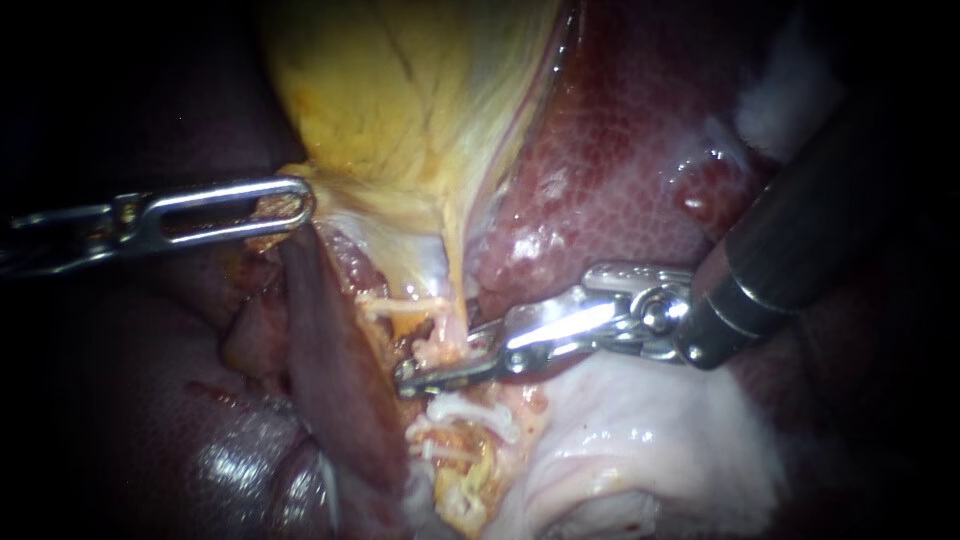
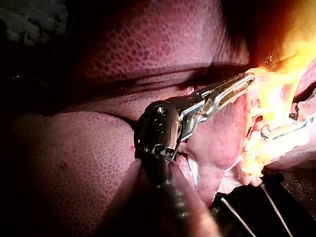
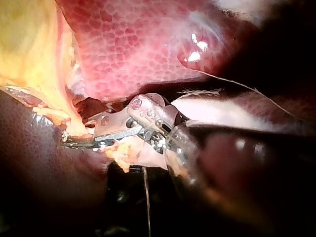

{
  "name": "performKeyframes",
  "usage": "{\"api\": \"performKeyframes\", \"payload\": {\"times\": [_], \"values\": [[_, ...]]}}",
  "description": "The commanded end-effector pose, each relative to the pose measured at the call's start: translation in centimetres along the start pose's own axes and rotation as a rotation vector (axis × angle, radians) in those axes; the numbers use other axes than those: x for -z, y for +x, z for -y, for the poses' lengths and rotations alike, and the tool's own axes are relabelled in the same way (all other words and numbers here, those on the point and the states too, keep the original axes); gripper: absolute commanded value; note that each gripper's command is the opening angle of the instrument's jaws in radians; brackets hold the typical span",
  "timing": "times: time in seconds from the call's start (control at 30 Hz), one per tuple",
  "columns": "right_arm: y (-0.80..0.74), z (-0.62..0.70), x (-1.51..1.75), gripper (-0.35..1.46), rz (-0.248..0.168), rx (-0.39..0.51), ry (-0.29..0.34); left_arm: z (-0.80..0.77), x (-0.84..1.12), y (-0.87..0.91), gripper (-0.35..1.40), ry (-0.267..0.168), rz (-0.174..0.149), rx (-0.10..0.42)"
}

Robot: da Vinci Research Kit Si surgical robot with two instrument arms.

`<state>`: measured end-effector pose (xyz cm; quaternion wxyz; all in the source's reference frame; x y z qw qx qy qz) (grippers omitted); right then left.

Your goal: Clipping third clip right tube

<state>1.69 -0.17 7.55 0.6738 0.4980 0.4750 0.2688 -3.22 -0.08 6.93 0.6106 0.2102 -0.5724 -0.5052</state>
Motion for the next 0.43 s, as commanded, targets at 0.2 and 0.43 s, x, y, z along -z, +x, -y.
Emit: {"api": "performKeyframes", "payload": {"times": [0.2, 0.43], "values": [[0.00, 0.01, 0.00, -0.35, -0.001, -0.002, 0.000, 0.00, 0.00, 0.00, -0.35, 0.000, 0.000, 0.000], [0.01, 0.01, 0.03, -0.35, -0.001, -0.004, 0.001, 0.01, -0.01, 0.00, -0.35, -0.001, 0.001, 0.000]]}}
